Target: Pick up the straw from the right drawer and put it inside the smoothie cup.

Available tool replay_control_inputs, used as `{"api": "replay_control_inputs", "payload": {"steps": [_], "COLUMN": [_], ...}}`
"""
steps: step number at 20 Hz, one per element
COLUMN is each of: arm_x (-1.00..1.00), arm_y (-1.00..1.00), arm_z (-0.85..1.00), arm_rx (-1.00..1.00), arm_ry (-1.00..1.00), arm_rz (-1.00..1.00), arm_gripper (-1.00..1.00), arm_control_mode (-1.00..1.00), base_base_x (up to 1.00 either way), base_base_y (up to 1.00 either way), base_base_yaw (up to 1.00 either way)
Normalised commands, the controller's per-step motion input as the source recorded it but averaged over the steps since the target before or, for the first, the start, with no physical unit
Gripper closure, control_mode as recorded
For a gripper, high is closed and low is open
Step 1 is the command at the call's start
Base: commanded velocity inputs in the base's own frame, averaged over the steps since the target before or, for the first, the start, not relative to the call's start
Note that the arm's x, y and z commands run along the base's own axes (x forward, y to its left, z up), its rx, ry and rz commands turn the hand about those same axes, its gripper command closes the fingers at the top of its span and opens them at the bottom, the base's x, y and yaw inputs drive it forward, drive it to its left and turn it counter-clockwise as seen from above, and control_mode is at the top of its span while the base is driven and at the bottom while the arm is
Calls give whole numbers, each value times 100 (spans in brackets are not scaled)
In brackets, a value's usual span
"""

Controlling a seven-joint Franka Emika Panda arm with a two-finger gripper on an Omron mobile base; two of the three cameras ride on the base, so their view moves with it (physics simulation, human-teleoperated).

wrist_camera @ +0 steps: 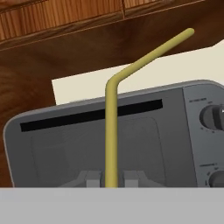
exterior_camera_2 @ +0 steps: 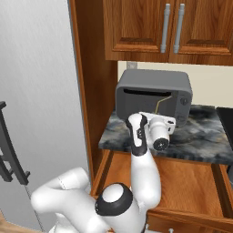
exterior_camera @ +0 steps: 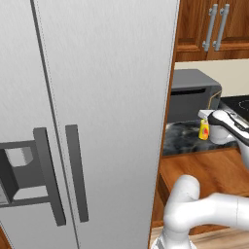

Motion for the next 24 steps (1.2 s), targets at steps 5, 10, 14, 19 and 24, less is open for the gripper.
{"api": "replay_control_inputs", "payload": {"steps": [5,10,14,19,24], "arm_x": [18,12,10,11,4], "arm_y": [-13,-11,-18,-24,-24], "arm_z": [0,-5,-9,-22,-30], "arm_rx": [3,3,4,4,2], "arm_ry": [-1,0,-1,0,0], "arm_rz": [0,0,0,0,0], "arm_gripper": [100,100,100,100,100], "arm_control_mode": [-100,-100,-100,-100,-100], "base_base_x": [0,0,0,0,0], "base_base_y": [0,0,0,0,0], "base_base_yaw": [0,0,0,0,0]}}
